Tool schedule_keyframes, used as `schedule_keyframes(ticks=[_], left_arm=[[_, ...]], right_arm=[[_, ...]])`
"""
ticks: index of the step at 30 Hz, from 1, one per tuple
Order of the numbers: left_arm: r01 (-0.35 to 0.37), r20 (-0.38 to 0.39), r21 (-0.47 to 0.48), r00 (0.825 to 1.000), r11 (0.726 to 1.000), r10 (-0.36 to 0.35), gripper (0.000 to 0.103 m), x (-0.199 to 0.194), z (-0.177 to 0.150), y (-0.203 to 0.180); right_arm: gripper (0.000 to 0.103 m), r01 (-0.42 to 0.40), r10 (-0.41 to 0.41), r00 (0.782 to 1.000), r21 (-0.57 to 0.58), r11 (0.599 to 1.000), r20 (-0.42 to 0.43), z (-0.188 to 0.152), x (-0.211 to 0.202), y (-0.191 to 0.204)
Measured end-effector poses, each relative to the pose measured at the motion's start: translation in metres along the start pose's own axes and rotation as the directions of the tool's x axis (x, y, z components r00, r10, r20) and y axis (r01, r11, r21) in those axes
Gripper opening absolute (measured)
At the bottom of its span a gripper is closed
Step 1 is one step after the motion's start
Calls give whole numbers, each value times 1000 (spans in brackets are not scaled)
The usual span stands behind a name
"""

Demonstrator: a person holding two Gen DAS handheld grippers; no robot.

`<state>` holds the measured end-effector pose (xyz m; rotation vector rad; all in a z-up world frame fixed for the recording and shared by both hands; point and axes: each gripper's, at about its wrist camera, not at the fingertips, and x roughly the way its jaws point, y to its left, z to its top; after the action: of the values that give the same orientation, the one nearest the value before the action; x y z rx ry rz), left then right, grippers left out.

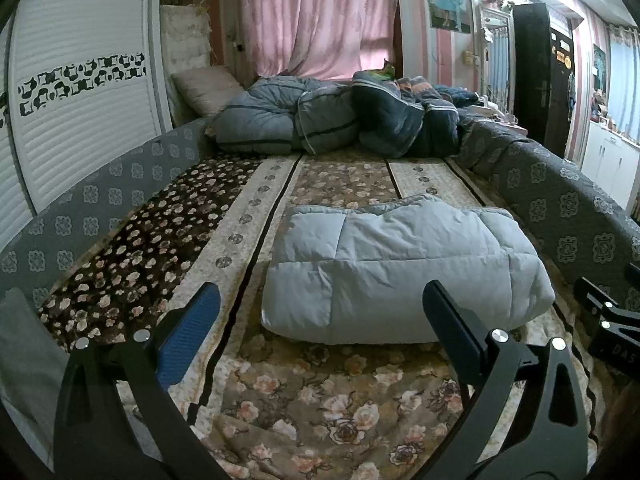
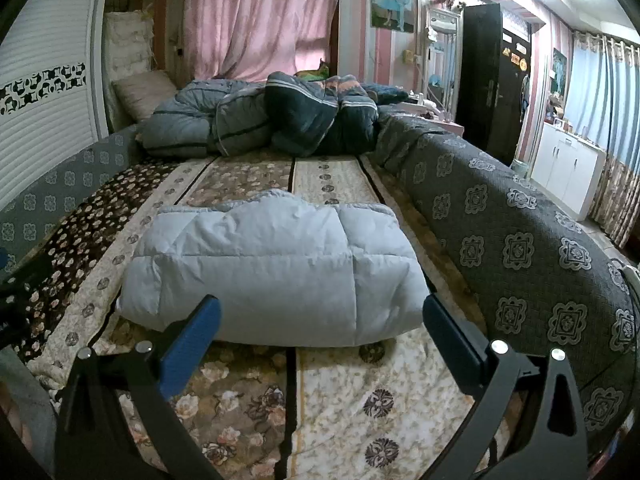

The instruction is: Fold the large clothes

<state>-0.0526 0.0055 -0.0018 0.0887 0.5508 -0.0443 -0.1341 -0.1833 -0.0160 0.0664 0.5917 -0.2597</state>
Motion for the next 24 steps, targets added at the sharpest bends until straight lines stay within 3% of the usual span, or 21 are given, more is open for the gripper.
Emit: schedule_keyframes(ticks=[24], left_arm=[[6,-2,-9,1000,1000,-6,100,2,2,3]], right_arm=[[101,-5,5,1000,15,1000,-2,3,-1,4]])
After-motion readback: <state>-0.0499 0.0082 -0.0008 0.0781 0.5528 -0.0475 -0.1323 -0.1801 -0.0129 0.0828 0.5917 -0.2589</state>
